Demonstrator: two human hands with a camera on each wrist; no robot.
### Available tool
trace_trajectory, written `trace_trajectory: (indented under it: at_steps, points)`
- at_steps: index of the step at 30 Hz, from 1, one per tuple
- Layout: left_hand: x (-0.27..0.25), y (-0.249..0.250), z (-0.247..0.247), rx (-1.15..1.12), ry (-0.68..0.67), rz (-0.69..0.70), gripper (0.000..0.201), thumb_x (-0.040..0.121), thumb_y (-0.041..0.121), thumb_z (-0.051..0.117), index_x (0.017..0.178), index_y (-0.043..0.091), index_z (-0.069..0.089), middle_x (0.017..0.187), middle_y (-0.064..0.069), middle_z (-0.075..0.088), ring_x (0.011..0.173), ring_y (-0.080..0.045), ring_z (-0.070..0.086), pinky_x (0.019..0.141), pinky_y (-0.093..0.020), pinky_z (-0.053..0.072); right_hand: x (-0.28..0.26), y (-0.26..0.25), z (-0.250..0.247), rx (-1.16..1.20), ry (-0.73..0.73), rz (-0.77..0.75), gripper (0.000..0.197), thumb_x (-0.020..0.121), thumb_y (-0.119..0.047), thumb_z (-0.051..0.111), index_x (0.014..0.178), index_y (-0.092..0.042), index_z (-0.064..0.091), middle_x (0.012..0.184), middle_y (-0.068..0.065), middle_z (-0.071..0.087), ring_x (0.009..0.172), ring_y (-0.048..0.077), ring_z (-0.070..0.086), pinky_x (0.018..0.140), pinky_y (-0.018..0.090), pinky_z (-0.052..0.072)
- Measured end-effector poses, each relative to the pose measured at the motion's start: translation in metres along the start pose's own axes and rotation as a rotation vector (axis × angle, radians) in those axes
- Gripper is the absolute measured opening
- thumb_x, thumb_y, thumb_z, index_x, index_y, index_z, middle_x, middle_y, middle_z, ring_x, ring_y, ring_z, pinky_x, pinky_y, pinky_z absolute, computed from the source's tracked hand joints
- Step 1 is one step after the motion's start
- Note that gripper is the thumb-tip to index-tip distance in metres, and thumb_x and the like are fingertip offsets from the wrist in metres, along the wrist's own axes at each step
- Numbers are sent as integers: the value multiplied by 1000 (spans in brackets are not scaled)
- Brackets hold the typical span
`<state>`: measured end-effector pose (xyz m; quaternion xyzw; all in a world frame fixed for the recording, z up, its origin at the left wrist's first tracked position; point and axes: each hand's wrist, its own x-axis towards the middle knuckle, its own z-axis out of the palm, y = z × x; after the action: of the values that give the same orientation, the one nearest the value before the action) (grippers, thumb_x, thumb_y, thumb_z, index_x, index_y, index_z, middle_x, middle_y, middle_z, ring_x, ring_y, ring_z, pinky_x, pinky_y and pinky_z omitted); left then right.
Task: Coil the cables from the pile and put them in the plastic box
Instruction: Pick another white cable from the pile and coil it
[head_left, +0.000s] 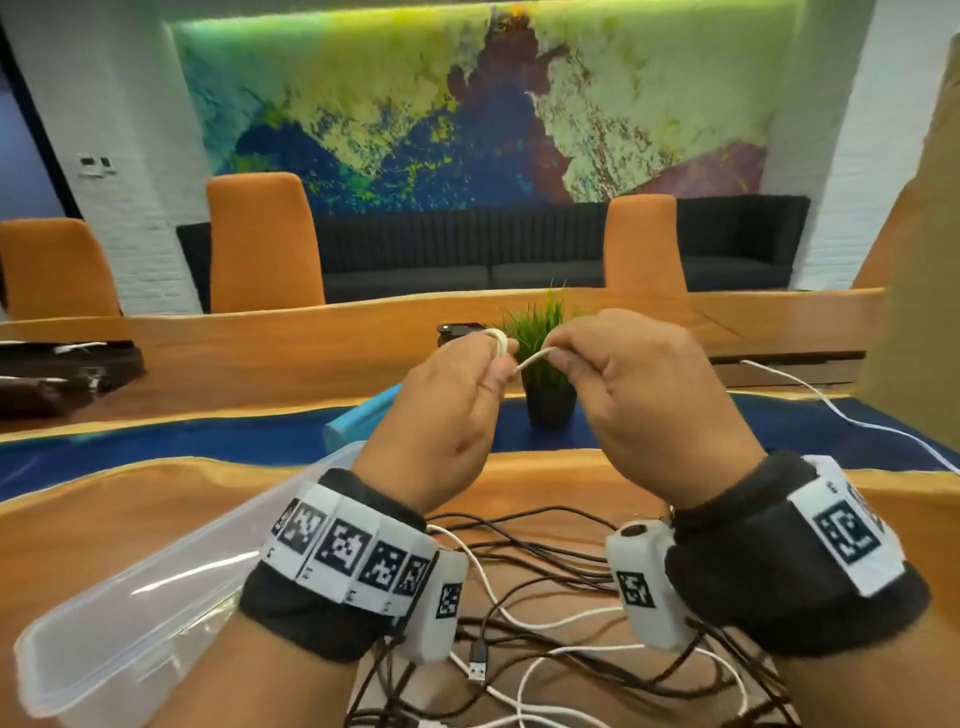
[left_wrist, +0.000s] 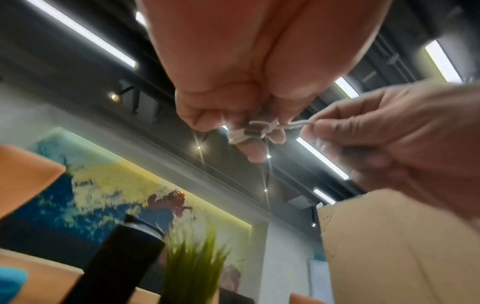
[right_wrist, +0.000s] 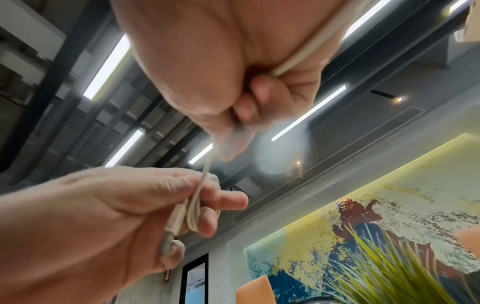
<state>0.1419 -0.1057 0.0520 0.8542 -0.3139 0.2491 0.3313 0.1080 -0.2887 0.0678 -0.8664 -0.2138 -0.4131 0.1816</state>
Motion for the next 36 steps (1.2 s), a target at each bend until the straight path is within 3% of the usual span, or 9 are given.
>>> trace_trajectory:
  at_steps: [5,9,12,16,19,21,24,27,36]
  points:
    - [-1,7,-7,-246,-235,5,28,106,24,39,105,20,66,108,5,69,88,-6,62,75,-24,50,0,10,4,41,207,54,22,98,-23,49,99,-14,69,85,2,63,79,19,57,69,45,50]
    - [-4,17,-15,-848,-368,-55,28,101,22,41,90,18,66,107,-20,66,76,-12,54,67,-24,41,1,21,2,56,249,152,25,100,-27,47,101,-14,68,86,2,62,80,19,56,71,43,48]
    - [-4,26,-16,-1433,-348,-118,24,98,21,40,87,12,59,102,-13,67,72,-12,55,60,-25,39,0,14,10,117,154,169,29,102,-29,42,98,-14,66,87,1,63,82,18,56,71,42,48]
    - [0,30,-20,-1632,-157,-139,29,105,21,30,94,13,56,122,-11,67,85,-12,62,65,-26,42,-4,-6,21,294,-134,204,16,102,-23,45,93,-26,58,79,-12,55,73,5,51,65,28,42]
    - [2,24,-26,-1293,64,-128,33,103,26,35,96,20,67,131,-4,66,105,-15,66,81,-33,44,-7,-15,15,331,-423,234,14,101,-25,49,106,-30,61,83,-10,58,76,8,55,66,25,48]
    - [1,16,-25,-788,137,-55,29,104,29,40,106,20,68,128,7,67,116,-9,62,94,-29,47,-6,-20,5,301,-489,179,11,100,-29,49,100,-32,60,82,-12,58,77,6,55,66,23,47]
    - [0,6,-12,-164,103,71,28,102,33,40,109,18,63,129,18,61,114,-1,58,95,-32,49,-2,-25,-11,176,-505,94,20,99,-35,49,82,-27,56,77,-8,57,73,8,54,67,33,48]
    - [0,4,-3,-5,37,98,23,101,36,39,106,23,58,118,16,62,105,-8,59,90,-47,49,-1,-23,-23,76,-462,85,21,99,-37,46,85,-28,59,79,-7,58,75,8,53,71,35,49]
    - [1,4,-13,163,-78,179,15,99,29,41,99,22,55,97,10,53,91,-21,53,79,-54,47,1,-16,-24,117,-213,116,15,96,-29,57,90,-20,67,76,-8,60,71,10,53,67,33,46]
